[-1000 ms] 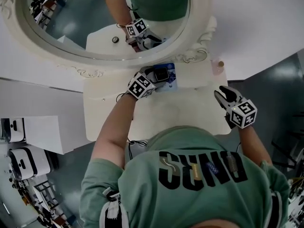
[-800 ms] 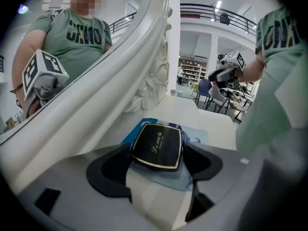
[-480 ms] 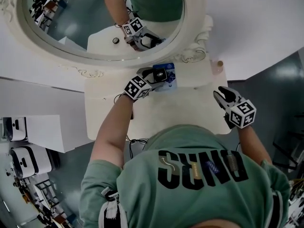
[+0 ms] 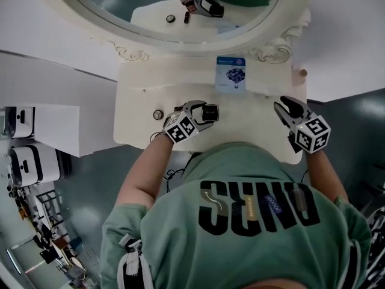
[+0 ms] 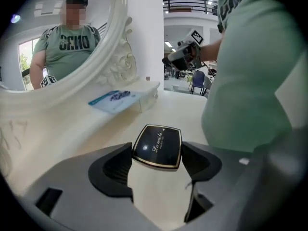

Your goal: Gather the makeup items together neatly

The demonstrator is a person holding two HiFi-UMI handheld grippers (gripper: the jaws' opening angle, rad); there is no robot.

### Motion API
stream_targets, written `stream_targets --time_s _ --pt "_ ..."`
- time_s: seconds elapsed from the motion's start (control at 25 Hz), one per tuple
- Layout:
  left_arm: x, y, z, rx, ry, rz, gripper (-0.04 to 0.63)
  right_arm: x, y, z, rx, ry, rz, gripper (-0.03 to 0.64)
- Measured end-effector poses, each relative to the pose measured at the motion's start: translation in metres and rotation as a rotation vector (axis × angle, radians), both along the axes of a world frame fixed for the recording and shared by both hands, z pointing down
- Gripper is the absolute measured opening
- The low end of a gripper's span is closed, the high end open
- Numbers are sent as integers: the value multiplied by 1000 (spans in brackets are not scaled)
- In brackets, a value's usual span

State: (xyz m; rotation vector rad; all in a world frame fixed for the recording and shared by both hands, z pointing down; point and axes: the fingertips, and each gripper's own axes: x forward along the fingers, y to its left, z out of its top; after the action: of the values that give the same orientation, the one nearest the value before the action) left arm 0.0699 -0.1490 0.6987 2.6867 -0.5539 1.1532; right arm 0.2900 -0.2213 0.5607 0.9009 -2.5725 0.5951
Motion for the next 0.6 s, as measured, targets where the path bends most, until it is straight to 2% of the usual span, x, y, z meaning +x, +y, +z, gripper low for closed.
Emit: stream_targets --time_s 0.2,0.32,0.6 --pt "-25 17 46 -5 -89 -14 331 -10 9 7 -15 51 -47 124" --pt "-34 21 62 -5 -145 42 331 -12 14 7 -16 74 -55 124" --pt "-32 22 64 -9 -181 150 331 -9 23 2 -14 84 -55 124"
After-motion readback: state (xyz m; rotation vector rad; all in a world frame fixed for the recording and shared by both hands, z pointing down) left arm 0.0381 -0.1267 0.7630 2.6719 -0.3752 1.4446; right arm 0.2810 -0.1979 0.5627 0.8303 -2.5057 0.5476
